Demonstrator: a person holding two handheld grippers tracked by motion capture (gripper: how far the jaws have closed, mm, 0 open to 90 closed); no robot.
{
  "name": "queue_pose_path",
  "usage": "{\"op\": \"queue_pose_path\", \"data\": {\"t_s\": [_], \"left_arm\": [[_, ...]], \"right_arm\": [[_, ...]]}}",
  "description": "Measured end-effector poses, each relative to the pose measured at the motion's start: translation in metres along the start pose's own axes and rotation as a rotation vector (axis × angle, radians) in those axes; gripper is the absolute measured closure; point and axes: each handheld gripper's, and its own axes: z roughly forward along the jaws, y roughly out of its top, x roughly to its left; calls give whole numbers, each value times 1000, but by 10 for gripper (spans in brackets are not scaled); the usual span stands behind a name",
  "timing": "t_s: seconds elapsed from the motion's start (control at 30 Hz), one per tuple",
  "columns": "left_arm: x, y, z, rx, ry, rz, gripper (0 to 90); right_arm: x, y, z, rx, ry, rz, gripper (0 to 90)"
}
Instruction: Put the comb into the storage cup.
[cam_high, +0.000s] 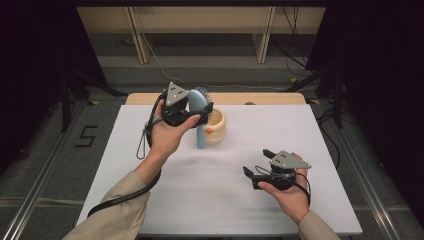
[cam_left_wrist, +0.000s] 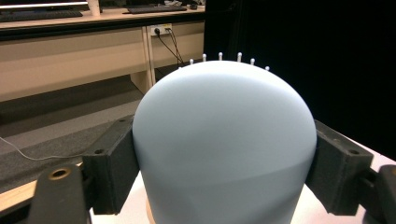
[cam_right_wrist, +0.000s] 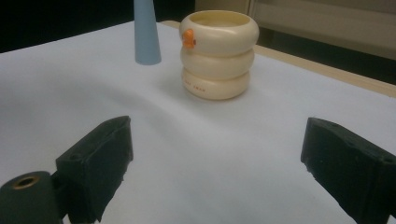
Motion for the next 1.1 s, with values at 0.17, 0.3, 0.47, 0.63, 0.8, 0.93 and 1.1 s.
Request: {"op": "queue_pose_path", "data": {"t_s": [0.17,0.3,0.47,0.63,0.8,0.93,1.1], "left_arm": [[-1,2,1,-4,0,0,201],[-1,4,2,-4,-1,1,202],[0,5,1,-8,0,0,202],[2,7,1,-9,3,4,202],[2,9,1,-13,5,3,202],[3,9,2,-10,9,1,201],[4,10,4,-9,12,-1,202]], "right_arm": [[-1,-3,-4,2,-7,1,99],[-3,-4,-6,1,-11,2,99],[-4,-5,-9,2,-14,5,99],[-4,-7,-12,3,-17,11,99],[-4,-8,-14,3,-19,11,99],[-5,-9,-15,5,-19,14,99],[-5,-10,-16,4,-17,17,99]]}}
